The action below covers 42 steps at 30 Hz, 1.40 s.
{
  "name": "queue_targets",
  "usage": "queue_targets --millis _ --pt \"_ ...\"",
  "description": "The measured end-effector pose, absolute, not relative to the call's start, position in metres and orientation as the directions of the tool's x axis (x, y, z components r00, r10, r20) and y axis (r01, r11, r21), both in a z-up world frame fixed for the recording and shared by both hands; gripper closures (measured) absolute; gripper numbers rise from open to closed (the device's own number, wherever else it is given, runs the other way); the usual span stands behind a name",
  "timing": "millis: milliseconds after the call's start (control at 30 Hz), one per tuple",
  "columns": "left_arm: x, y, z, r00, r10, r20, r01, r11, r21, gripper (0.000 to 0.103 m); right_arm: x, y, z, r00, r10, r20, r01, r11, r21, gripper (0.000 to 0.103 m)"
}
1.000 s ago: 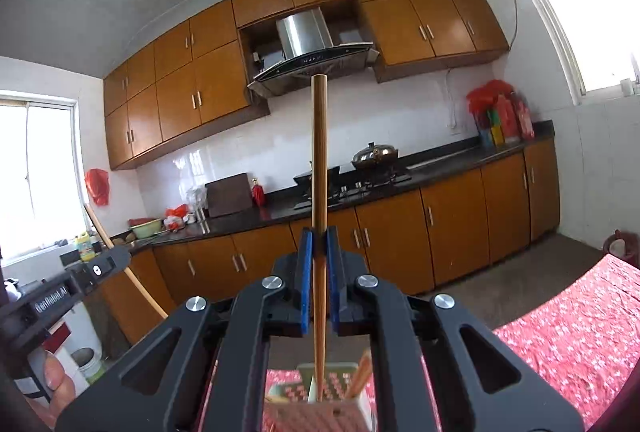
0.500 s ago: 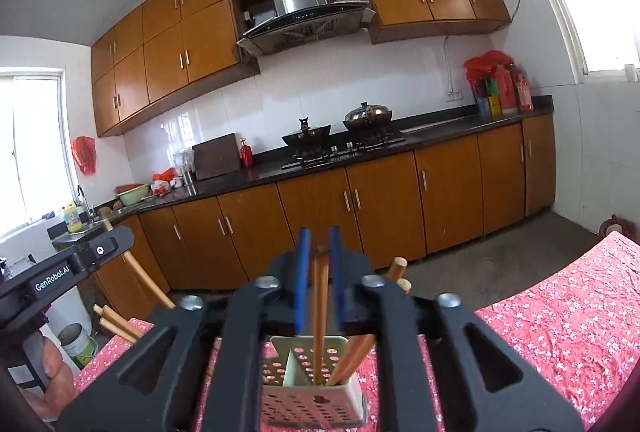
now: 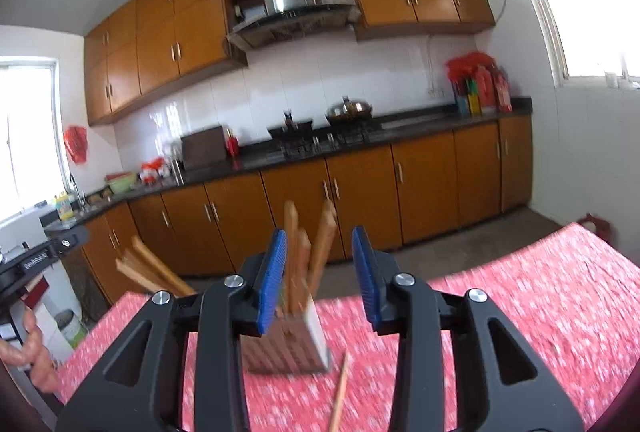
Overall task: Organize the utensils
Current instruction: 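Open both grippers to drop the chopsticks into the holder, then lower both grippers to the last chopsticks on the table, then grasp a chopstick with the left gripper while the right gripper grasps another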
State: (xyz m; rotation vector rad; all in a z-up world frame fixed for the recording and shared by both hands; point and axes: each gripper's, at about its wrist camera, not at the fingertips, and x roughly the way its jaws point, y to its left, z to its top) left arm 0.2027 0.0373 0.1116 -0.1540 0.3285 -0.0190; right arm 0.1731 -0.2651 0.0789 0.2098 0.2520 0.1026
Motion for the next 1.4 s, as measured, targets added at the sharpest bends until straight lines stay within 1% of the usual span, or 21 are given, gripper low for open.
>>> queue_targets --millis 100,133,300,367,400,500,600,667,733,767,900,1067,1300,1333,1367,1400 --pt "0.188 0.051 0.081 0.922 -0.007 -0.386 -0.043 0.992 -0.120 0.084 0.167 -0.268 0.046 0.931 0.124 -0.342 -0.051 0.976 0.214 0.067" --pt "0.184 0.054 0.064 0.906 0.002 -0.423 -0.051 0.993 -0.104 0.084 0.166 -0.269 0.034 0.917 0.133 -0.376 -0.051 0.974 0.220 0.067" --pt "0.176 0.059 0.003 0.833 0.003 -0.554 -0.052 0.996 -0.073 0.084 0.165 -0.256 -0.037 0.798 0.195 -0.570 -0.065 0.969 0.240 0.068" --pt "0.174 0.056 -0.018 0.799 -0.019 -0.601 -0.037 0.996 -0.080 0.084 0.165 -0.247 -0.058 0.752 0.221 -0.621 -0.078 0.966 0.248 0.069" --pt "0.173 0.054 -0.026 0.787 -0.032 -0.616 -0.028 0.996 -0.087 0.084 0.167 -0.242 -0.068 0.726 0.234 -0.647 -0.085 0.964 0.253 0.071" --pt "0.174 0.045 -0.050 0.748 -0.062 -0.661 -0.003 0.995 -0.097 0.084 0.172 -0.232 -0.090 0.670 0.252 -0.699 -0.088 0.961 0.261 0.074" --pt "0.175 0.038 -0.063 0.720 -0.085 -0.688 0.002 0.993 -0.120 0.084 0.174 -0.224 -0.102 0.644 0.242 -0.726 -0.089 0.966 0.243 0.075" --pt "0.176 0.036 -0.069 0.708 -0.097 -0.700 0.004 0.991 -0.134 0.082 0.178 -0.225 -0.108 0.632 0.224 -0.742 -0.083 0.971 0.224 0.083" --pt "0.175 0.033 -0.073 0.699 -0.107 -0.707 0.008 0.990 -0.142 0.080 0.177 -0.225 -0.110 0.637 0.209 -0.742 -0.074 0.975 0.211 0.092" --pt "0.177 0.031 -0.073 0.696 -0.112 -0.709 0.012 0.989 -0.144 0.080 0.178 -0.227 -0.112 0.638 0.205 -0.742 -0.070 0.975 0.209 0.095" --pt "0.176 0.025 -0.078 0.685 -0.140 -0.715 0.039 0.987 -0.156 0.080 0.179 -0.241 -0.116 0.649 0.169 -0.742 -0.017 0.978 0.209 0.095" --pt "0.177 0.011 -0.094 0.647 -0.191 -0.738 0.086 0.980 -0.178 0.080 0.181 -0.277 -0.116 0.660 0.091 -0.746 0.106 0.971 0.213 0.095" --pt "0.178 -0.006 -0.106 0.618 -0.196 -0.761 0.126 0.981 -0.150 0.080 0.178 -0.296 -0.118 0.663 0.074 -0.745 0.138 0.966 0.218 0.095" --pt "0.178 -0.009 -0.109 0.615 -0.186 -0.766 0.126 0.983 -0.137 0.081 0.177 -0.296 -0.118 0.663 0.073 -0.745 0.137 0.967 0.217 0.095" --pt "0.178 -0.011 -0.111 0.611 -0.177 -0.772 0.124 0.984 -0.128 0.085 0.177 -0.297 -0.119 0.664 0.073 -0.744 0.135 0.967 0.216 0.095" --pt "0.179 -0.012 -0.112 0.610 -0.168 -0.774 0.122 0.986 -0.117 0.087 0.177 -0.296 -0.119 0.664 0.075 -0.744 0.131 0.968 0.215 0.095"
